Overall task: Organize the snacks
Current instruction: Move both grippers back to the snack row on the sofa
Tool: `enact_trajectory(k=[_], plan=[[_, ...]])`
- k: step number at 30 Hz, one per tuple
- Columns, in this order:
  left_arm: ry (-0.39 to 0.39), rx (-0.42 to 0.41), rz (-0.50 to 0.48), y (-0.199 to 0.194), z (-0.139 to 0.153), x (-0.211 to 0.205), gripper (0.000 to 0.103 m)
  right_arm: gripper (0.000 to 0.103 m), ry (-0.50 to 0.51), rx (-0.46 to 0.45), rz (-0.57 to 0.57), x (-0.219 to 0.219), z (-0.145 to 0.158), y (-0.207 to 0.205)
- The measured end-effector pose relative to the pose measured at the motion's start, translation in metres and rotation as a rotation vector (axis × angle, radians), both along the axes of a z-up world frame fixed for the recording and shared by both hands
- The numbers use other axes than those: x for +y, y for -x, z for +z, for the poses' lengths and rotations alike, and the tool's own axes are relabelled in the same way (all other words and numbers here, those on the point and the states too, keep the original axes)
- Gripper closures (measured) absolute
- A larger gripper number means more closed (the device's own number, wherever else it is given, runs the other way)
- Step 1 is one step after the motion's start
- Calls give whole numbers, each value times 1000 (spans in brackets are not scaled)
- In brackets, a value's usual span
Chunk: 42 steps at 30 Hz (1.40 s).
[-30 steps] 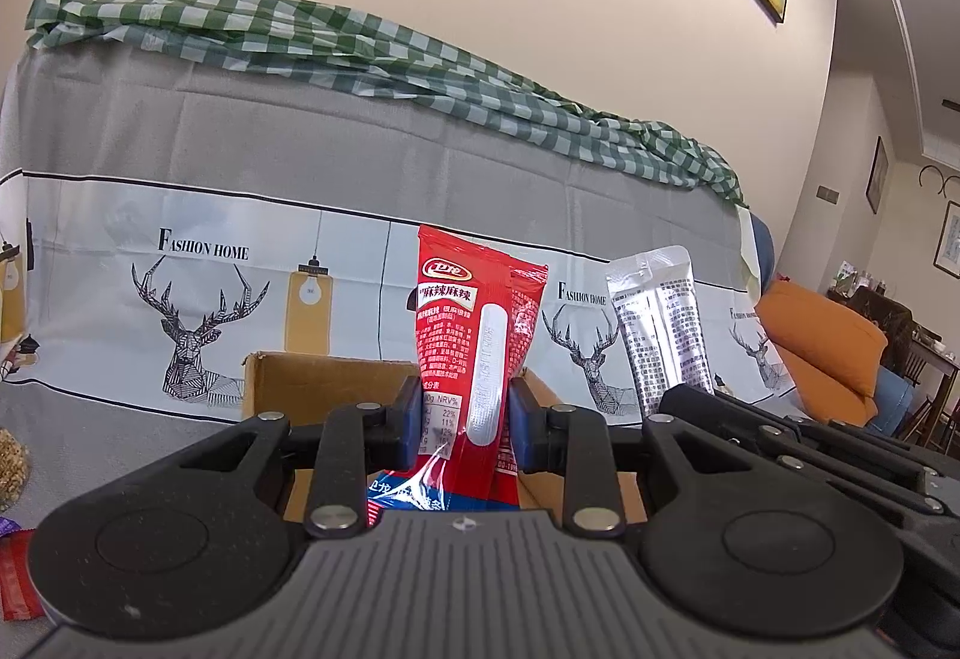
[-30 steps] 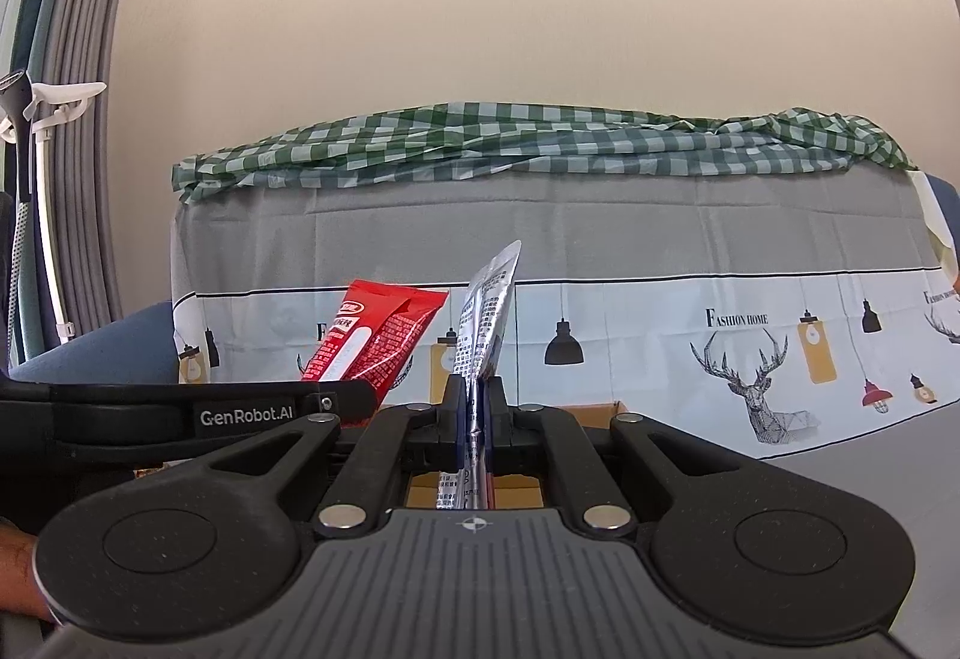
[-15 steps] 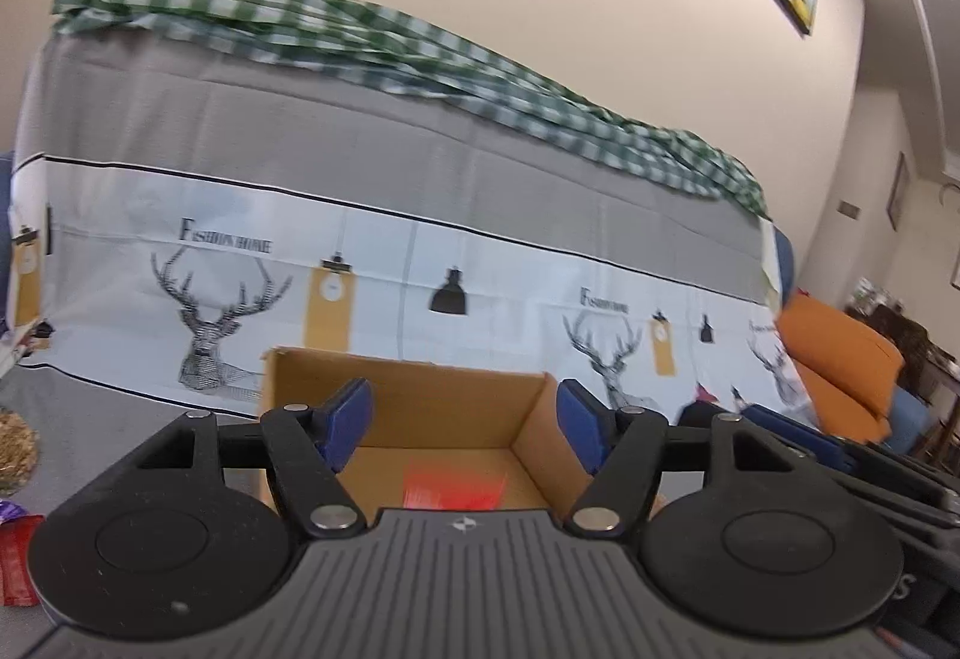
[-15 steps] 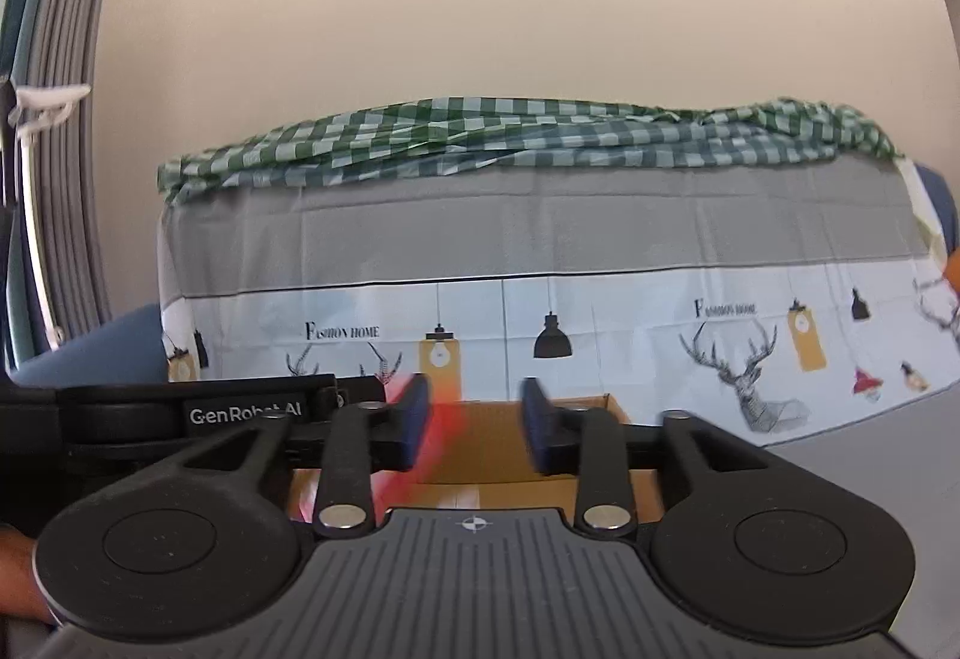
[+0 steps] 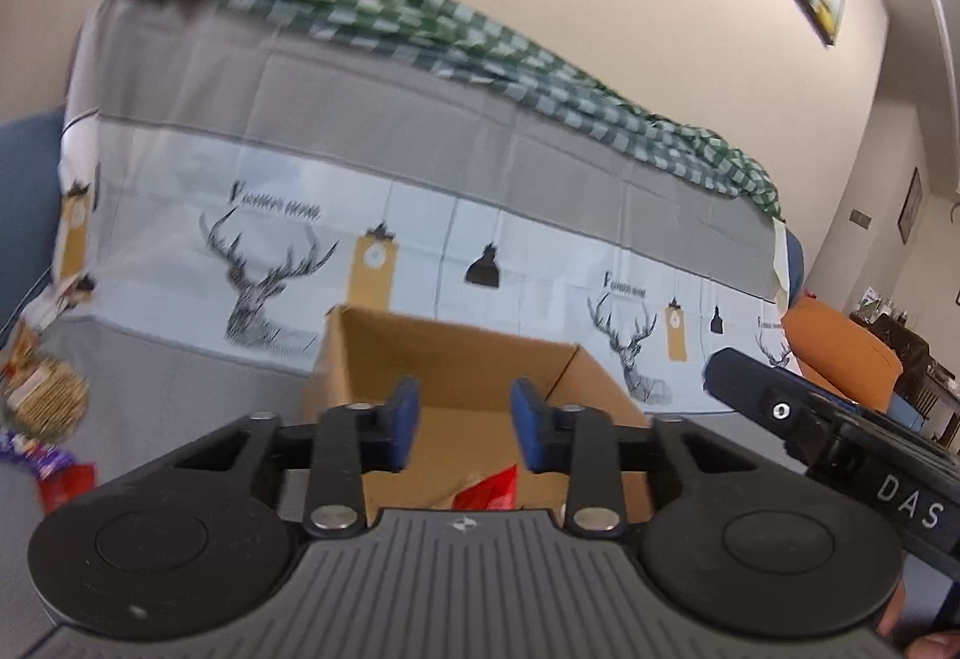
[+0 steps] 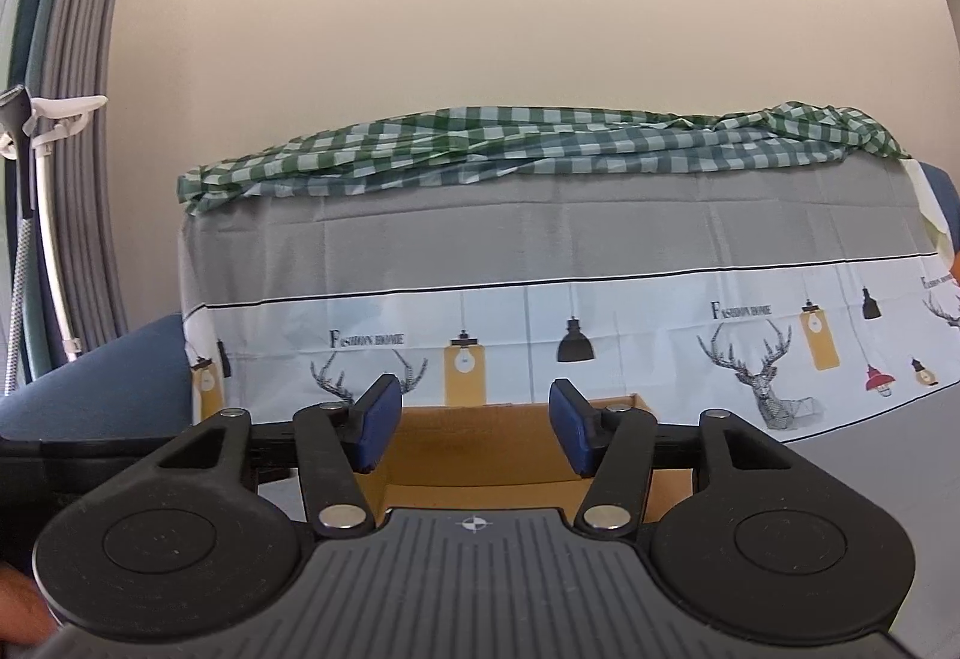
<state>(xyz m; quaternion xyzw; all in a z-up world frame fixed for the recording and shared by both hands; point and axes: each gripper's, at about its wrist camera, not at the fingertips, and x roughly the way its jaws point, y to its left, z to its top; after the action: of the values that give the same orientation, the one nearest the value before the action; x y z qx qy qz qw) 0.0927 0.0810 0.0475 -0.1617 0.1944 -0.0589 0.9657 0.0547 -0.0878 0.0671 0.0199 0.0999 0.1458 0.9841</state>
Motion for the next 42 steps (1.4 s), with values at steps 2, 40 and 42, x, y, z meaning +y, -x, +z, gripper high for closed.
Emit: enact_trajectory(k=[2,40,42], plan=[[14,21,6,5,3,16,78,46,-6,0,9,3,0,3],[-15,354,471,-36,-73,236,63,50,128,306,451,238,-141,-61],[-59,363,455,-52,-80,239,47,42,138,323,438,245,-153,-72]])
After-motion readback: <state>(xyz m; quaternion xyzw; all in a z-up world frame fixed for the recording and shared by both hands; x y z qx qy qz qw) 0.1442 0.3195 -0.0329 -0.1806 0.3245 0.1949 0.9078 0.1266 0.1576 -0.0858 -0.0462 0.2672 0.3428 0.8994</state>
